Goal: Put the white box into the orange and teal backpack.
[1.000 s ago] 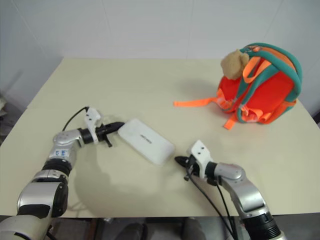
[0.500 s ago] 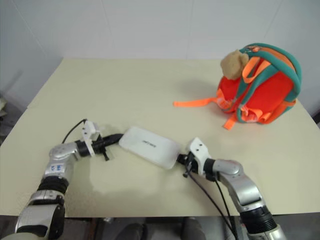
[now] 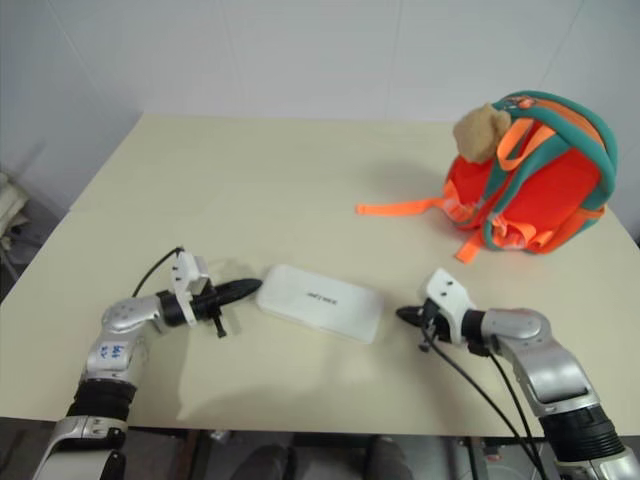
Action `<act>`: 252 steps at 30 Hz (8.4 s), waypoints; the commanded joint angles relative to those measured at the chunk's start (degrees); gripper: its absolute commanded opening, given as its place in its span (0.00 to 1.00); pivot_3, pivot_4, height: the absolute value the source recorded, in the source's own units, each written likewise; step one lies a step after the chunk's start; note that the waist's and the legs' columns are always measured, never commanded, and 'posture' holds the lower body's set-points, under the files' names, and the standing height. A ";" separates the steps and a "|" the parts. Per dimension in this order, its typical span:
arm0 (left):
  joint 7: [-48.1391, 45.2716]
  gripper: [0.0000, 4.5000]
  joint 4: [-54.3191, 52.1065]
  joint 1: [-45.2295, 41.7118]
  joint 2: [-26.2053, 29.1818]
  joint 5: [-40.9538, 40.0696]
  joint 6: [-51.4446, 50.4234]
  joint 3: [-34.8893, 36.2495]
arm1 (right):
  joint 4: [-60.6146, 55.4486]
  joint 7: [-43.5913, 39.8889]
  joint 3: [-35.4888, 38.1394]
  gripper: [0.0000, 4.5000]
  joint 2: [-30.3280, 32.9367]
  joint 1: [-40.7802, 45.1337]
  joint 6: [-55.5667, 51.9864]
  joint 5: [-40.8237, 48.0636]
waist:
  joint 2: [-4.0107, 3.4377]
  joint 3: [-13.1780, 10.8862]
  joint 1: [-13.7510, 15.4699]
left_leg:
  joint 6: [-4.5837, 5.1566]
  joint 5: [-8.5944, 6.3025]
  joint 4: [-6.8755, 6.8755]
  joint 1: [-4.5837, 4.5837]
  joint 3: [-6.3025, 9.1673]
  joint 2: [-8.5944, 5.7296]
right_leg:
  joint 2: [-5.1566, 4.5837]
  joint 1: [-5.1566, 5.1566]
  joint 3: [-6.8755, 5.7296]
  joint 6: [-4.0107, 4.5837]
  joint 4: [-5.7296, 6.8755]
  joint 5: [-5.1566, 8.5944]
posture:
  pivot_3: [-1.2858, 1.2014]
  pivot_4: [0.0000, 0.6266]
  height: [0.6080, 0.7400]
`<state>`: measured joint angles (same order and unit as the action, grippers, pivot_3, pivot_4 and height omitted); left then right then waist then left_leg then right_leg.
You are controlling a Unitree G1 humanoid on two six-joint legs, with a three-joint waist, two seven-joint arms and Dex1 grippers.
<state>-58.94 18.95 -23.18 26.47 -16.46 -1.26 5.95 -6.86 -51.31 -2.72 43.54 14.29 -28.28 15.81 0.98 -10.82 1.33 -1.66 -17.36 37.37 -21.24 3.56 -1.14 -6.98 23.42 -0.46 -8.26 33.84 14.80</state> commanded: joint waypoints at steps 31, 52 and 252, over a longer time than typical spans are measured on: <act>5.25 0.00 -4.30 2.00 0.39 -2.78 -1.53 2.14 | -13.08 3.90 2.99 0.03 1.17 0.43 -18.55 5.36 | 0.02 0.01 0.05 | 0.00 0.00 -0.08 -0.03 -0.01 0.01 | 0.00 0.07 0.02 0.02 -0.08 -0.01 | 0.52 0.24 1.00; 4.41 0.00 -4.38 1.34 -2.23 -2.93 -2.36 -1.90 | -15.07 7.33 1.41 0.03 -2.97 1.83 -21.02 8.96 | 0.02 0.01 -0.07 | 0.00 0.00 -0.12 -0.04 -0.02 0.03 | 0.03 0.08 0.02 0.02 -0.11 -0.01 | 0.52 0.24 1.00; 5.97 0.99 -5.82 -16.73 15.75 -15.81 -66.74 -8.79 | -1.74 1.58 0.23 1.00 1.60 20.27 -50.43 24.10 | 0.06 0.00 -2.82 | 0.02 0.57 -0.32 -0.05 -0.21 0.37 | 0.54 0.30 0.39 0.52 -0.34 -1.02 | 0.52 0.24 1.00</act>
<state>-51.84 14.19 -39.80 42.28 -29.30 -63.05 -4.47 -8.29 -49.74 -3.21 45.12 33.52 -79.54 39.44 1.04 -10.81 -1.49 -1.61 -16.82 37.03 -21.33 3.34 -0.77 -6.44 23.75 -0.07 -7.79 33.56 13.81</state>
